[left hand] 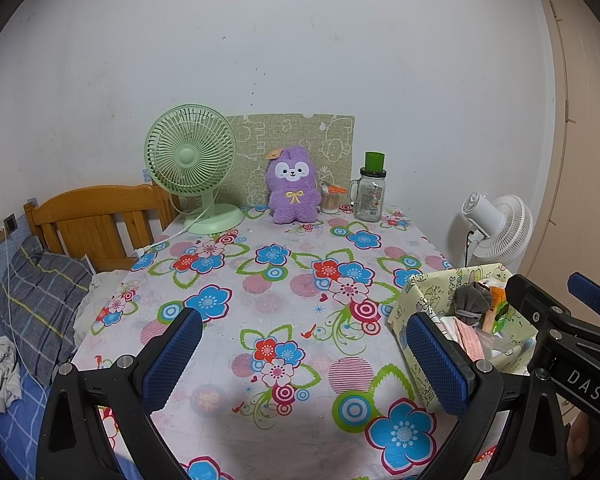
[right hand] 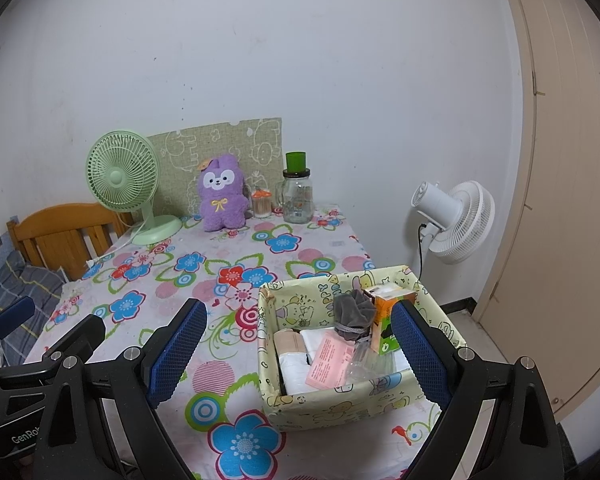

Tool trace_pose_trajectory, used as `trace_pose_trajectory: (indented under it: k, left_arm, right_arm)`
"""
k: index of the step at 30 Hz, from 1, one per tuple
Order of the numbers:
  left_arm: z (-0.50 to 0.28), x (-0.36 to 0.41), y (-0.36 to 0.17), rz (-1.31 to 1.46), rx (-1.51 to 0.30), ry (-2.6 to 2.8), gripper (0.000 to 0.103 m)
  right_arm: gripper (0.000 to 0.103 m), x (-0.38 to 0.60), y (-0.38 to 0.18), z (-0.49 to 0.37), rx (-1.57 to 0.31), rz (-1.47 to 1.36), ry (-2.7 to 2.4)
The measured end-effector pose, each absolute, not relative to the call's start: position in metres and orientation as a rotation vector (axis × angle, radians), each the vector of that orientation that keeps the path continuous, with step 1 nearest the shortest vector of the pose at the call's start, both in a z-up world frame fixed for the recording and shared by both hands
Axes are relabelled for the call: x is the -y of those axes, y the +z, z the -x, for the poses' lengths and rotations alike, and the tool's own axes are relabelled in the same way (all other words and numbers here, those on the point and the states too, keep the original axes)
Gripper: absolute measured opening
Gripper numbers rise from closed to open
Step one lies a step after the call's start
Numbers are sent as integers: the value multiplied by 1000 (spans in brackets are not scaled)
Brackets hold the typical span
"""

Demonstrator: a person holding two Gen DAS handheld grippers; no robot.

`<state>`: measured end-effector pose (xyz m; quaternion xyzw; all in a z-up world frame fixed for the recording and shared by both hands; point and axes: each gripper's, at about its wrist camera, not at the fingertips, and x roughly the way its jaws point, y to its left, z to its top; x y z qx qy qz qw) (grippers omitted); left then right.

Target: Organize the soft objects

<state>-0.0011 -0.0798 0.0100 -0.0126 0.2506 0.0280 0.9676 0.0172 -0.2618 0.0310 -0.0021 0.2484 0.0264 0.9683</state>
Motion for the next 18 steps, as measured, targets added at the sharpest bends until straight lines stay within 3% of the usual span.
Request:
trace_pose_trajectory:
  k: [18]
  left_arm:
    - [2, 79, 10, 25, -505, 57, 103]
  right_arm:
    - [95, 263, 32, -17, -499, 9, 50]
